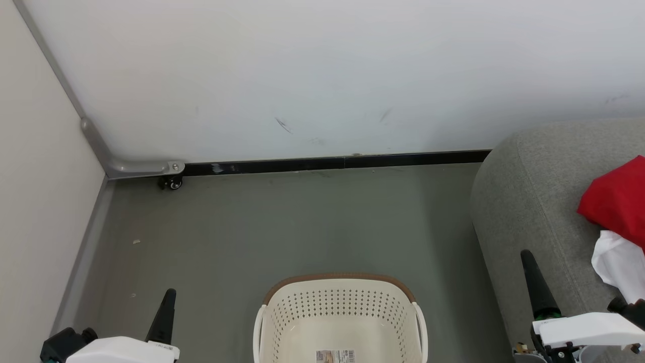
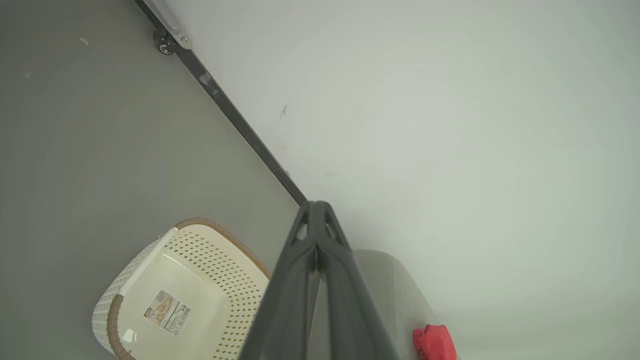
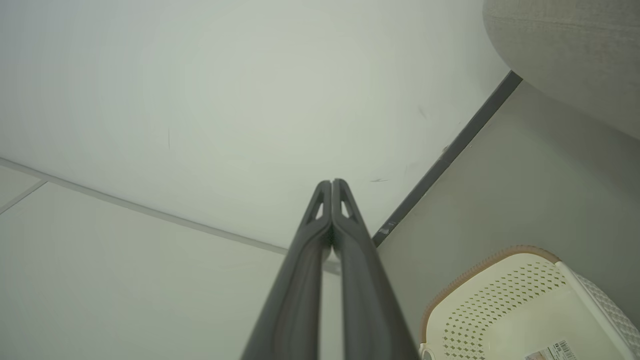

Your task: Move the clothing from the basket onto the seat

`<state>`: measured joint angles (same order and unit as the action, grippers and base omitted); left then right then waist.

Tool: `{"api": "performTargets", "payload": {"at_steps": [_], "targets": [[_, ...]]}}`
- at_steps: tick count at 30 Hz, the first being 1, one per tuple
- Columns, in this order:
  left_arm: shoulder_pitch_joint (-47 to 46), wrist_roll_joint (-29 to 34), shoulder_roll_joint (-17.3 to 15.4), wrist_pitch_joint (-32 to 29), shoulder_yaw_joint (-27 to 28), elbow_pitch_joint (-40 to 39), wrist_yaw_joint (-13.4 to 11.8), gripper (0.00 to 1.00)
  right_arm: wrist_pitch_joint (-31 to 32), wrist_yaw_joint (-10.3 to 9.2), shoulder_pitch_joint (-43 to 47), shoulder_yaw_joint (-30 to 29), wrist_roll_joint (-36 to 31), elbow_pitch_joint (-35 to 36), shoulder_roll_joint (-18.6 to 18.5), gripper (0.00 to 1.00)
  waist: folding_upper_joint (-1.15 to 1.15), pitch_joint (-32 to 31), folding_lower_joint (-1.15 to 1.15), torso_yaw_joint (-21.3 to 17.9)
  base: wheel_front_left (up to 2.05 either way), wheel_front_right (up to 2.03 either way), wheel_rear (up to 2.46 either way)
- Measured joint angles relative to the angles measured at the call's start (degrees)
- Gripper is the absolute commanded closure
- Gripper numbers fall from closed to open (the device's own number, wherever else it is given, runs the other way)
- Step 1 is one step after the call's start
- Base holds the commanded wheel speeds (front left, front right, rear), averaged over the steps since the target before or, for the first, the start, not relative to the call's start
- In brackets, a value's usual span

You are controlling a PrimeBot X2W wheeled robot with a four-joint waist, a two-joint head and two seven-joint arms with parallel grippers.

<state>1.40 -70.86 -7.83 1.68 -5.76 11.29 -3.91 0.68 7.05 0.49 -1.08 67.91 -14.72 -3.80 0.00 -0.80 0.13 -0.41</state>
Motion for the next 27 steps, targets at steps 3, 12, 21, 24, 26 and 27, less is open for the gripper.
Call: {"api": "performTargets", "payload": {"at_steps": [3, 12, 21, 24, 26, 27], "targets": [[-0.62, -1.86, 0.57, -0.33, 0.77, 0.14, 0.88, 1.00, 0.40, 0.00, -0.65, -0.24, 2.42, -0.04, -0.08, 1.00, 0.00, 0.17, -0.03, 0.04, 0.00, 0.00, 0.00], [-1.47, -8.49, 1.37, -2.19, 2.98, 0.92, 3.78, 1.00, 0.94, 0.00, -1.12, -0.83, 10.02, -0.09, -0.24, 1.00, 0.00, 0.51, -0.07, 0.15, 0.00, 0.00, 0.00], [-1.96, -14.48, 2.59, -3.71, 4.92, 1.55, 6.31, 1.00, 1.44, 0.00, -2.03, -1.76, 16.77, -0.12, -0.44, 1.00, 0.00, 0.73, -0.09, 0.25, 0.00, 0.00, 0.00], [-2.37, -16.31, 2.85, -4.23, 5.71, 1.78, 7.22, 1.00, 1.62, 0.00, -2.12, -2.03, 19.41, -0.12, -0.47, 1.00, 0.00, 0.80, -0.09, 0.29, 0.00, 0.00, 0.00], [-2.84, -18.08, 3.03, -4.45, 6.25, 1.89, 7.79, 1.00, 1.70, 0.00, -2.58, -2.18, 21.13, -0.16, -0.48, 1.00, 0.00, 0.85, -0.09, 0.31, 0.00, 0.00, 0.00], [-2.95, -18.75, 3.13, -4.78, 6.50, 1.91, 8.11, 1.00, 1.72, 0.00, -2.92, -2.25, 22.07, -0.16, -0.51, 1.00, 0.00, 0.87, -0.09, 0.32, 0.00, 0.00, 0.00]]}}
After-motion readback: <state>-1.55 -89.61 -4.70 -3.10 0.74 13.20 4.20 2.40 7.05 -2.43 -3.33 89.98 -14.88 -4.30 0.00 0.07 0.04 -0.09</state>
